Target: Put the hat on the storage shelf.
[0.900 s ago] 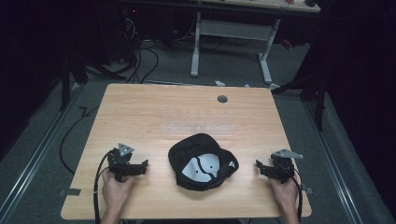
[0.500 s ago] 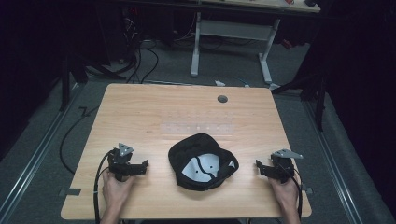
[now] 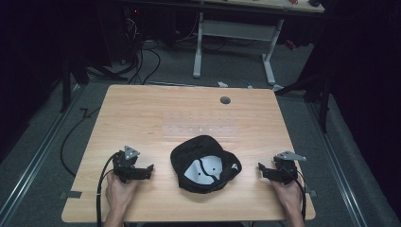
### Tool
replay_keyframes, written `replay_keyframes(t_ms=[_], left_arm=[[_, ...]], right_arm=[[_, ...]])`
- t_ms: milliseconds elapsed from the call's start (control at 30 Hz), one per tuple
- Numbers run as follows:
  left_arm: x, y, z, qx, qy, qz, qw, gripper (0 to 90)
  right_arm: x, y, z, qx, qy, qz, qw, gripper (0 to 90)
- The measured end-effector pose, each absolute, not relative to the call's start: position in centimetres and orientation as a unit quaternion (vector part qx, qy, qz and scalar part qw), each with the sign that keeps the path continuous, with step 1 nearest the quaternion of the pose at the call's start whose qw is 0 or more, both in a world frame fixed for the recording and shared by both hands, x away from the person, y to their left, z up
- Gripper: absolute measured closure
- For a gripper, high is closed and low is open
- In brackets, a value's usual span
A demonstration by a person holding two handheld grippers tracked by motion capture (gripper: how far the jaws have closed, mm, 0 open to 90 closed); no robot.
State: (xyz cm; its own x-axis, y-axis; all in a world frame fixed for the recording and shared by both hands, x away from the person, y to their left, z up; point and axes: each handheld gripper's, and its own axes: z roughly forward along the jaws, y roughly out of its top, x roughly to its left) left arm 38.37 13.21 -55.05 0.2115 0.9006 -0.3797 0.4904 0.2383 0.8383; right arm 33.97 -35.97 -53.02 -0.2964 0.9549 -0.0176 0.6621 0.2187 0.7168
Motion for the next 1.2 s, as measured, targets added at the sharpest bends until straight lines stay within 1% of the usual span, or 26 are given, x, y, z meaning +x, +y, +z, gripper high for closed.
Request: replay_keyframes(t_ms=[133,433,667,967,1200], left_arm=[[38.4,13.2,-55.1,0.583,0.596,0.200,0.515,2.1],[38.3,13.3,-55.0,0.581,0.596,0.199,0.518,4.3],[38.3,13.3,-54.9,0.579,0.596,0.199,0.520,6.6],[38.2,13.3,-54.9,0.574,0.597,0.203,0.522,9.3],[38.2,13.4,-54.9,0.572,0.598,0.205,0.523,10.4]], right_arm=[[33.9,-36.0,-53.0,0.544,0.743,0.308,0.238,26.8],[33.7,-36.1,-53.0,0.552,0.735,0.308,0.245,34.1],[32.7,-36.3,-52.1,0.546,0.724,0.347,0.240,38.2],[31.6,-35.5,-51.0,0.525,0.729,0.375,0.230,40.2],[31.2,-33.8,-50.1,0.503,0.734,0.396,0.226,40.3]])
